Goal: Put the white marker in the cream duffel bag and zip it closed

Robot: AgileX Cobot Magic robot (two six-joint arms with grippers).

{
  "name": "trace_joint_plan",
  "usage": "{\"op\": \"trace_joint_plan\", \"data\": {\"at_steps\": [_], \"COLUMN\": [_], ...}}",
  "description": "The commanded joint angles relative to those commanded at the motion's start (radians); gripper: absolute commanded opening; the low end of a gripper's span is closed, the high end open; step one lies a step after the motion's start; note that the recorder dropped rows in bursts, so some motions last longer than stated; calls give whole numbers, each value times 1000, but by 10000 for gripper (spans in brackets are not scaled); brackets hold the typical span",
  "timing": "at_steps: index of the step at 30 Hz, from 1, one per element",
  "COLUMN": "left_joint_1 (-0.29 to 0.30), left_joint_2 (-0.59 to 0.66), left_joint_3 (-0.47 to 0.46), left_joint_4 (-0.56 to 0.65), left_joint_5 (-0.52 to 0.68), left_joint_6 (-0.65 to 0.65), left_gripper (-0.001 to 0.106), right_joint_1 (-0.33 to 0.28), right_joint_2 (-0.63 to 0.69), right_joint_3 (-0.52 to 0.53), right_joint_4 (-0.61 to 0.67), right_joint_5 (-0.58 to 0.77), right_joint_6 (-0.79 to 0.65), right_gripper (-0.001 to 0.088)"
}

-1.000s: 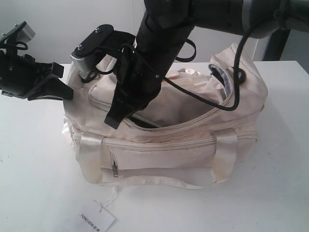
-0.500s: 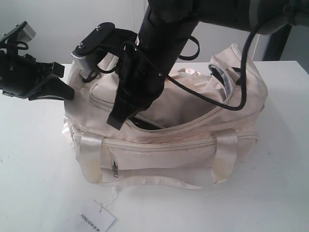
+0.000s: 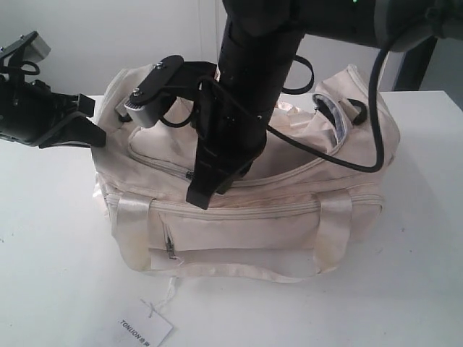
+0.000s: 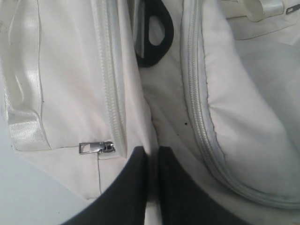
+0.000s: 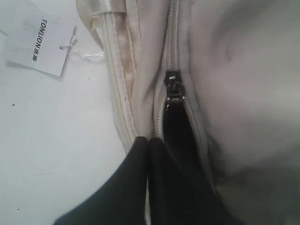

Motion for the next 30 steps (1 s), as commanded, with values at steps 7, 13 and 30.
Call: {"op": "trace_joint_plan", "data": {"at_steps": [7,13,30], "left_joint_1": [0,0,0], "left_joint_2": [0,0,0], "left_joint_3": [0,0,0], "left_joint_4": [0,0,-4], "left_joint_5": [3,7,9], "left_joint_6": [11,11,11], "left_gripper": [0,0,0], "right_joint_1": [-2,-78,-167], "right_joint_2": [0,0,59], "right_joint_3": [0,0,2], "right_joint_4": [-2,41,321], "right_joint_5": [0,-117,0], "right_joint_6": [67,289,-156], "right_gripper": [0,0,0]}}
